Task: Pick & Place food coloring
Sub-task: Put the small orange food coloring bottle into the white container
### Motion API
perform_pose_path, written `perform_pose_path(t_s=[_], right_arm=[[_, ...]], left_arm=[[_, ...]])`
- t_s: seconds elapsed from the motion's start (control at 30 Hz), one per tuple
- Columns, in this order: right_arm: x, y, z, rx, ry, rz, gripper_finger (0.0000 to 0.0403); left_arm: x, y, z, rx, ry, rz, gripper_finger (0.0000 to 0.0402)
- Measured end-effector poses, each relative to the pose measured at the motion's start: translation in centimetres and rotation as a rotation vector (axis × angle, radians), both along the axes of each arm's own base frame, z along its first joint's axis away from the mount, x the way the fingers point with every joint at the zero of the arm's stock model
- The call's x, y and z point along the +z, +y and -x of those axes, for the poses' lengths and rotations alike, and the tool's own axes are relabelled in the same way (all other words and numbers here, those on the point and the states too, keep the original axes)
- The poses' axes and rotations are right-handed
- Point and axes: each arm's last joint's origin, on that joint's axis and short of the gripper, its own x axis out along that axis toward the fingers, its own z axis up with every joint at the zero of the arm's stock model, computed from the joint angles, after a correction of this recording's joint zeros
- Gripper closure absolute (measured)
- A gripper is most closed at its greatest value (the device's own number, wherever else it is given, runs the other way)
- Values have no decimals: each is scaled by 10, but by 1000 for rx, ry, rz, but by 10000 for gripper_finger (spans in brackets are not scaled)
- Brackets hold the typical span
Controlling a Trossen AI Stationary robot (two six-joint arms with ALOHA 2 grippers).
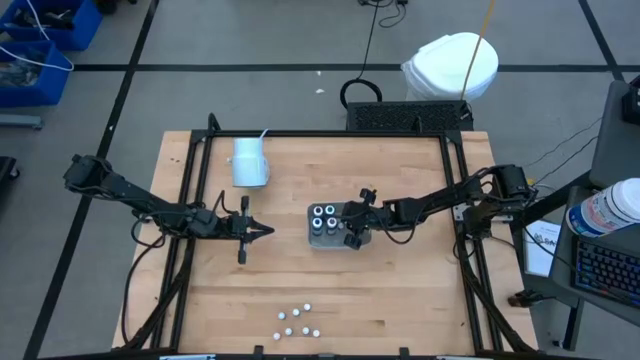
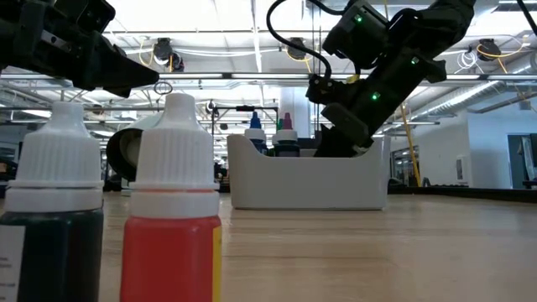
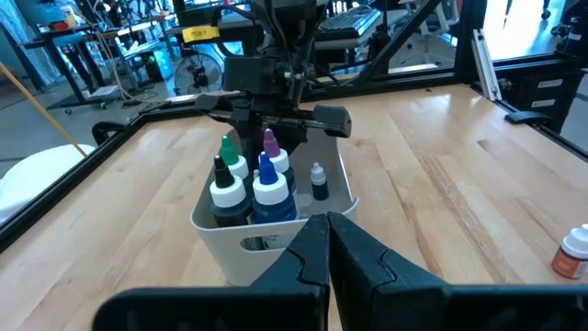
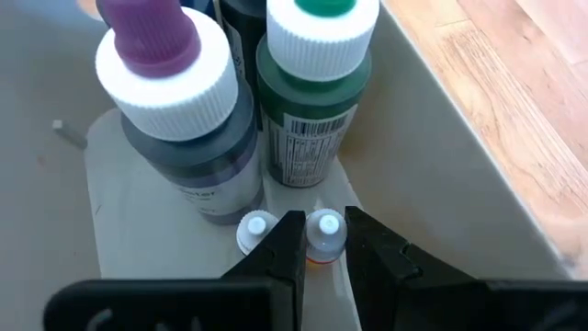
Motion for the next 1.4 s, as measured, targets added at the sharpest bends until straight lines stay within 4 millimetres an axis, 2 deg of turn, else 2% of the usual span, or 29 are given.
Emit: perform_pose_path(t_s=[0.37,0.73,0.87,1.03,1.13,1.3,1.4], right_arm=[[0,0,0,-8,-6,-6,317],[4,0,0,15,-15,16,312],[19,0,2,26,-67,25,312],[49,0,12,51,-140,48,312],[72,3,24,68,-187,51,312],[107,23,50,200,-258,102,324],[116,36,70,296,-372,144,340]], left_arm=[[0,0,0,0,0,0,394],[0,0,0,0,0,0,394],[0,0,0,0,1,0,394],[-1,0,0,0,6,-2,394],[-1,0,0,0,6,-1,394],[-1,0,0,0,6,2,394],[-1,0,0,1,6,3,394]])
